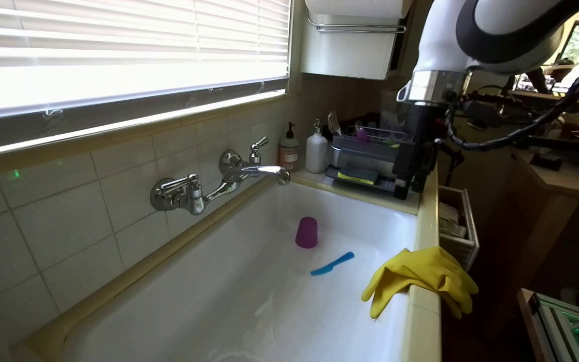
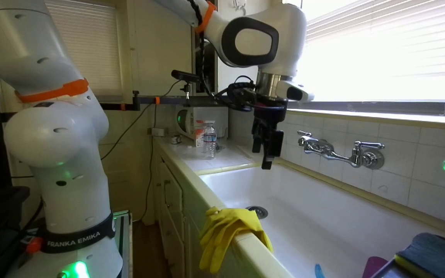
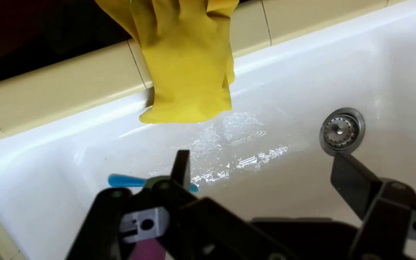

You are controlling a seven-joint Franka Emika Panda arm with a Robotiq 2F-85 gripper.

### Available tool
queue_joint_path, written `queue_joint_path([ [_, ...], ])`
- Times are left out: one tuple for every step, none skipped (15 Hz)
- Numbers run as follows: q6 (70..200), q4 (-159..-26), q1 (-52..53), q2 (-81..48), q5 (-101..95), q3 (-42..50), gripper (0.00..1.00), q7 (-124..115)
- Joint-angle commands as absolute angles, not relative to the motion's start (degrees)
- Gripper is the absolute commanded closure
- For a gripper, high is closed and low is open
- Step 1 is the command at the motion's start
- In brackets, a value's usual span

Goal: Move the gloves and place them on the counter to the left of the sink

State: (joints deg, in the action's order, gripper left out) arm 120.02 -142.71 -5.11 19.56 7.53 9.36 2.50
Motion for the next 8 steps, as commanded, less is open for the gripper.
queue_joint_path([
  [122.52,-142.74,-4.82,13.38,8.36,9.07,0.00,5.59],
  [122.92,-142.64,-4.83,11.89,8.38,8.96,0.00,6.19],
  [123.44,-142.53,-4.90,10.40,8.12,8.80,0.00,6.62],
  [123.85,-142.40,-4.90,9.13,8.34,8.80,0.00,7.37],
  [124.39,-142.25,-4.98,7.82,8.24,8.73,0.00,7.82],
  [124.69,-142.05,-5.01,6.57,8.47,8.75,0.00,8.71],
  [125.00,-141.87,-5.07,5.48,8.35,8.67,0.00,9.35],
  [124.85,-141.58,-5.14,4.27,8.07,8.59,0.00,9.91],
])
